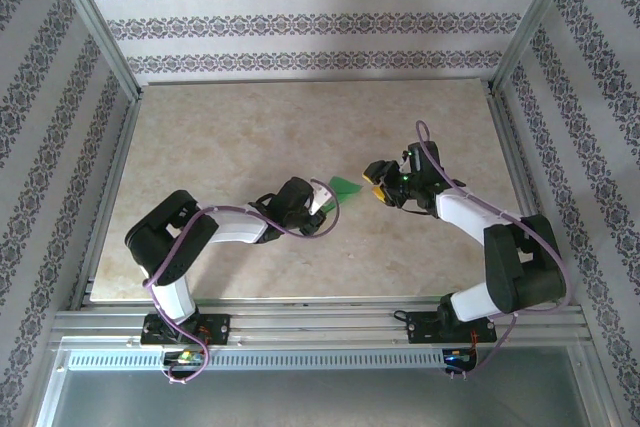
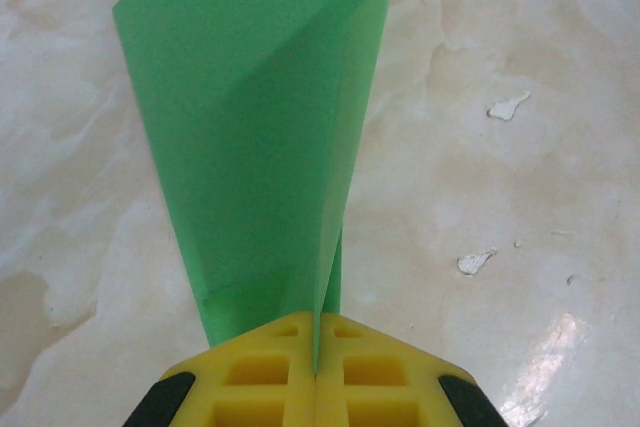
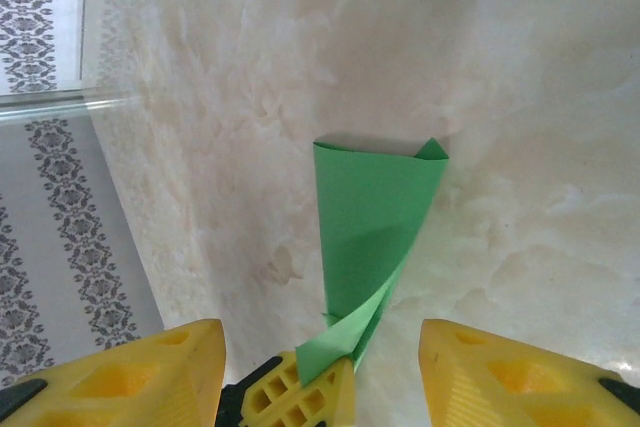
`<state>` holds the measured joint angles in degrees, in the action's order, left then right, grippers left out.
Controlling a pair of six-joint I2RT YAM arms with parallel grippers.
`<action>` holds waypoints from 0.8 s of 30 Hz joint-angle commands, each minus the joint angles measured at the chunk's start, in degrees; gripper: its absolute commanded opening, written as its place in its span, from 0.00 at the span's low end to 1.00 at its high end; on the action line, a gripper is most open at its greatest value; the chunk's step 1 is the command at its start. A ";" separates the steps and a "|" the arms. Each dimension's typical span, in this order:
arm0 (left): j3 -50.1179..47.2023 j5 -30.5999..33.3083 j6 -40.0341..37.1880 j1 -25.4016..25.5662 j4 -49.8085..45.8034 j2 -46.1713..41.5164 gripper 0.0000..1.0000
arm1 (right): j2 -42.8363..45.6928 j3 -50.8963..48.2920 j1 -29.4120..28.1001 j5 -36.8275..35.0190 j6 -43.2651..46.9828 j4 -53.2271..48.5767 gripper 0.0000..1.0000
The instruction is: Fold a paper plane with a square sheet of paper (pick it up from the middle)
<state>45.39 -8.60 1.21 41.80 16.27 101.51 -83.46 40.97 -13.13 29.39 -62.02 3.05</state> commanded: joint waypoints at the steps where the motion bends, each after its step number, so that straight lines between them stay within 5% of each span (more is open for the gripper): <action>1: -1.98 -1.21 7.95 -0.83 2.84 -1.15 0.04 | 0.82 -1.66 -0.32 0.21 3.63 5.71 0.55; 24: -4.95 -2.66 9.69 -1.11 5.34 -0.72 0.20 | -7.15 -0.39 -5.51 8.29 2.37 10.97 0.47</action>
<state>41.67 -10.94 9.93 41.50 21.41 101.51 -89.80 39.81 -17.91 34.94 -59.79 13.63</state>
